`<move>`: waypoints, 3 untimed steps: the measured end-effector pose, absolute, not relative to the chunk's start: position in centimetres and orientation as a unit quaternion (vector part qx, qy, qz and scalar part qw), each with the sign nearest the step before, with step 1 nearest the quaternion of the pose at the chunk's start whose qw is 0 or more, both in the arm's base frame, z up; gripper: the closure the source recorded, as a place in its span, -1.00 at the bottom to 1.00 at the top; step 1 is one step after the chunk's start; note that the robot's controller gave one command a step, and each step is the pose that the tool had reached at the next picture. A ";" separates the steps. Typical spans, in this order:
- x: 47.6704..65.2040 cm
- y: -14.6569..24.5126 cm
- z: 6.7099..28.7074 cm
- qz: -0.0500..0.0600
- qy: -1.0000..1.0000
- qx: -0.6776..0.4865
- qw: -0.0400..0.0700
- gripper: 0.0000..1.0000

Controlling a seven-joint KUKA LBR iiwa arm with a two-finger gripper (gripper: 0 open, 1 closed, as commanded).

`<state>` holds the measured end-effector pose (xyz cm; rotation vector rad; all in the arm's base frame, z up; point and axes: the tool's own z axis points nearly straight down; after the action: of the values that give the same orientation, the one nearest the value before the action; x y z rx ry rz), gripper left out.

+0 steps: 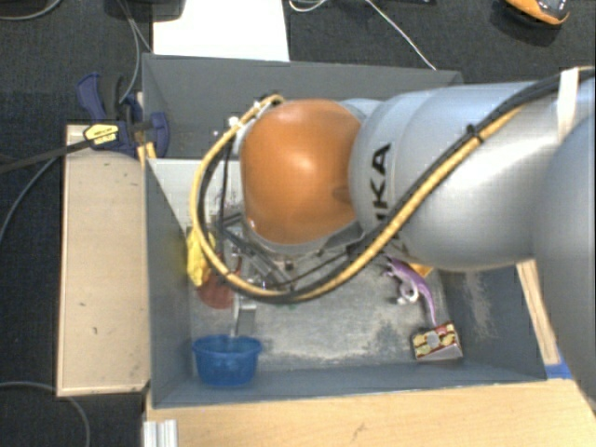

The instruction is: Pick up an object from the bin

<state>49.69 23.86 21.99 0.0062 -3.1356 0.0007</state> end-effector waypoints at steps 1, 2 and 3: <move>49.9 23.7 22.5 -0.001 -1.000 -0.001 -0.001 -1.00; 50.9 23.9 25.4 0.000 -0.999 0.033 0.003 -1.00; 54.7 22.5 31.4 -0.001 -0.999 0.038 -0.001 -1.00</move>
Offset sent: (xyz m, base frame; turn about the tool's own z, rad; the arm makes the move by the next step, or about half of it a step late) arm 0.0359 0.0046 0.1004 -0.1916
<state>54.74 22.49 31.44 0.1189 -3.1419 -0.0039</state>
